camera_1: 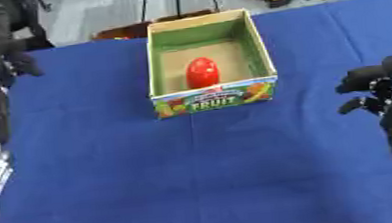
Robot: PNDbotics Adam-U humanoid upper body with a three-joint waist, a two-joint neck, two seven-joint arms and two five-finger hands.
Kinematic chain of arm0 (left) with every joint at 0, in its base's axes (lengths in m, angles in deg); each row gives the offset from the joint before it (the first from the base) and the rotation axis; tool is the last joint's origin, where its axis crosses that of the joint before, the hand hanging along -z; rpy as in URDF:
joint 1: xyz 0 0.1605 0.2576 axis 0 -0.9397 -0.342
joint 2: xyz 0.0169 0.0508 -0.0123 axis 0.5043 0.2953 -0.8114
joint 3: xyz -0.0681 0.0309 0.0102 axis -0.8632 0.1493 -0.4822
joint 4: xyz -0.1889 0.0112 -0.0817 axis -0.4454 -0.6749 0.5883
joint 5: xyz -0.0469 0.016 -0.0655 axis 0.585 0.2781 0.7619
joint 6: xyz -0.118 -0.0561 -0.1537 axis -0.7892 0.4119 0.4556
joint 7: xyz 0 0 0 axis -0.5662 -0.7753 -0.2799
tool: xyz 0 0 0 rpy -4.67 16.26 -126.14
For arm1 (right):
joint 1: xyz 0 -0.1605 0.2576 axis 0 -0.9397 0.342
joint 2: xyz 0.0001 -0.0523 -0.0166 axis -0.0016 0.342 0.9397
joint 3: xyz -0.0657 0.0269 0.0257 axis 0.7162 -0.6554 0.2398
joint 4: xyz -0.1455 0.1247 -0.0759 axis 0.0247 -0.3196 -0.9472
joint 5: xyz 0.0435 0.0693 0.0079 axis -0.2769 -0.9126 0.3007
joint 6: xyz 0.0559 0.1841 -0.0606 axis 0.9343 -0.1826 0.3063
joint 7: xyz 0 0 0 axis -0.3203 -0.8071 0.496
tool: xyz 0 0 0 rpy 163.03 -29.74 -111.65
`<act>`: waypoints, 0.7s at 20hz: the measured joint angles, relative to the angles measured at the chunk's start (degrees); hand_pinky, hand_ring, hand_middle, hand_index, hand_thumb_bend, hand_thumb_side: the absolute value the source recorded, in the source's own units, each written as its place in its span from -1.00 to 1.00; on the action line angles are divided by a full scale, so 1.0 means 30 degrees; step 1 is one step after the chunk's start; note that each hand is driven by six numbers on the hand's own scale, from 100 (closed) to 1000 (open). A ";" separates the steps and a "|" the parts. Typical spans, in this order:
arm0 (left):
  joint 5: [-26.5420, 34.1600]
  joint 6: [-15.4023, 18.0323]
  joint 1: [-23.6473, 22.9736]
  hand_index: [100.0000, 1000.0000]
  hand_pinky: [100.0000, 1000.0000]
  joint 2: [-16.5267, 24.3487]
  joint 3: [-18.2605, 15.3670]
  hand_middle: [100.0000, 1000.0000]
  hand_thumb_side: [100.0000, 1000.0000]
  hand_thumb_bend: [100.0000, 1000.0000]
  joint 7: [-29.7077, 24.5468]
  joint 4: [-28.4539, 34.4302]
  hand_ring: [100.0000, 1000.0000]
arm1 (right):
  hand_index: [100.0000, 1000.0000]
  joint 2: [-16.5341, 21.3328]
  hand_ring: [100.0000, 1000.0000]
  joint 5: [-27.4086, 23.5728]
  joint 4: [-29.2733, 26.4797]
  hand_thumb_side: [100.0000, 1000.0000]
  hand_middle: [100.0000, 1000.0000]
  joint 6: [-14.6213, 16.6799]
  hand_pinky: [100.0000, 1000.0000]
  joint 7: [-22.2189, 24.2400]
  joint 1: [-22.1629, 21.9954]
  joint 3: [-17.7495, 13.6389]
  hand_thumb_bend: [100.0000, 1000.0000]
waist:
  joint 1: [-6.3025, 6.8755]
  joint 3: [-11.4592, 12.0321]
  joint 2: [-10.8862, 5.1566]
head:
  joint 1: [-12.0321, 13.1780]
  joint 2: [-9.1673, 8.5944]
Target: Pick up objects on the table and place them in the box.
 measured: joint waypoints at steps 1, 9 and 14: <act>0.0083 0.0176 -0.0325 0.44 0.39 -0.0425 -0.0060 -0.04 0.88 0.18 0.0178 -0.0115 -0.09 | 0.26 -0.0001 0.23 0.0001 0.0000 0.84 0.10 0.0001 -0.17 -0.0007 0.0000 -0.0002 -1.00 | -0.0018 0.0065 0.0009 | 0.0041 0.0013; 0.0128 0.0963 -0.1157 0.43 0.38 -0.2020 -0.0335 -0.06 0.89 0.20 0.0715 -0.0799 -0.10 | 0.26 -0.0008 0.23 0.0008 0.0000 0.85 0.10 -0.0030 -0.17 -0.0048 -0.0019 -0.0055 -1.00 | -0.0122 0.0320 0.0112 | 0.0275 0.0153; 0.0102 0.1123 -0.1157 0.43 0.38 -0.2191 -0.0330 -0.06 0.89 0.20 0.0610 -0.0906 -0.11 | 0.26 -0.0008 0.22 0.0028 0.0000 0.85 0.10 -0.0031 -0.17 -0.0050 -0.0019 -0.0060 -1.00 | -0.0196 0.0351 0.0127 | 0.0283 0.0153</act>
